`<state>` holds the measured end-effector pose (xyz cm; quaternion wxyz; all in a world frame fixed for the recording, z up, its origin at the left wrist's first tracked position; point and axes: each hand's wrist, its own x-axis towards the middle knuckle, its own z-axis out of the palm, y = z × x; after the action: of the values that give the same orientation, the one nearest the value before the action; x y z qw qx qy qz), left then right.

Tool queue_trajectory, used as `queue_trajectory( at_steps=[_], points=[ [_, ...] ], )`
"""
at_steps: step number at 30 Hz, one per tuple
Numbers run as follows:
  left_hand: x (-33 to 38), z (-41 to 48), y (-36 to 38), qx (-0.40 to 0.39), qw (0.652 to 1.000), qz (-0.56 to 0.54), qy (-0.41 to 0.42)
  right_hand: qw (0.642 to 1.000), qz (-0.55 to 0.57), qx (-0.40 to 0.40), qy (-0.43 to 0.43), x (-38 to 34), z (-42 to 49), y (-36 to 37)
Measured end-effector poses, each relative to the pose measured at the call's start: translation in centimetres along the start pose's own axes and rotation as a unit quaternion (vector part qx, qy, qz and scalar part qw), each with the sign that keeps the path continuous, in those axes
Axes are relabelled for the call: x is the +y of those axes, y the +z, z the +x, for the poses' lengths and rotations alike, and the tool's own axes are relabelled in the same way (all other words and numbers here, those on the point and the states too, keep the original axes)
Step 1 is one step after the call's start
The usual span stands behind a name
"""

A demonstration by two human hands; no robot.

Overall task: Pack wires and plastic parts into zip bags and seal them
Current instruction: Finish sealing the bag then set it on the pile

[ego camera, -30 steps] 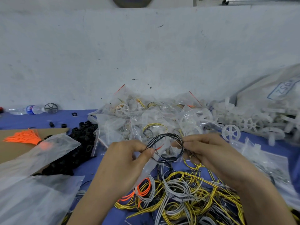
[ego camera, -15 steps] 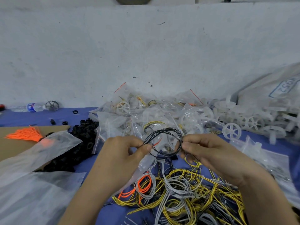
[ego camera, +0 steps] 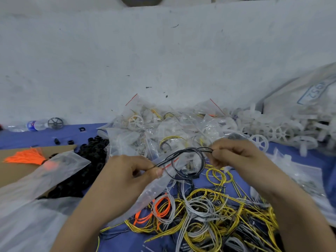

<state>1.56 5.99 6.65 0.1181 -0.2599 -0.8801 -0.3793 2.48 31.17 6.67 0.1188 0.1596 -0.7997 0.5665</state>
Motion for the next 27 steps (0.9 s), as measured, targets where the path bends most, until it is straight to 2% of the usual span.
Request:
queue_trajectory(
  at_steps=[3, 6, 8, 11, 13, 16, 20, 24, 27],
  points=[
    [-0.5, 0.0, -0.8, 0.021, 1.000, 0.007, -0.013, 0.993, -0.069, 0.093, 0.002, 0.8, 0.0, -1.6],
    [-0.7, 0.0, -1.3, 0.035, 0.999, 0.011, -0.024, 0.984, -0.129, 0.122, 0.031, 1.6, -0.2, -2.8],
    [-0.6, -0.1, -1.1, 0.027, 0.999, 0.033, -0.011, 0.980, -0.158, 0.095, 0.074, 2.0, -0.4, -3.0],
    [-0.1, 0.0, -0.5, 0.011, 0.998, 0.060, 0.026, 0.969, -0.204, -0.008, 0.140, 2.1, -0.5, -2.3],
    [0.2, 0.2, 0.1, -0.002, 0.997, 0.074, 0.038, 0.964, -0.216, -0.027, 0.155, 2.0, -0.2, -1.5],
    [0.3, 0.3, 0.7, 0.006, 0.993, 0.107, 0.044, 0.960, -0.241, 0.001, 0.145, 1.5, 0.0, -0.9],
    [0.4, 0.3, 1.2, 0.001, 0.991, 0.123, 0.046, 0.985, -0.093, -0.069, 0.130, 0.2, -0.4, -0.5],
    [1.1, 0.2, 1.7, -0.006, 0.995, 0.087, 0.058, 0.986, -0.119, -0.082, 0.078, 0.0, -0.3, 0.0],
    [1.4, 0.3, 1.9, -0.007, 0.994, 0.092, 0.052, 0.982, -0.124, -0.110, 0.085, 0.4, -0.3, 0.3]
  ],
)
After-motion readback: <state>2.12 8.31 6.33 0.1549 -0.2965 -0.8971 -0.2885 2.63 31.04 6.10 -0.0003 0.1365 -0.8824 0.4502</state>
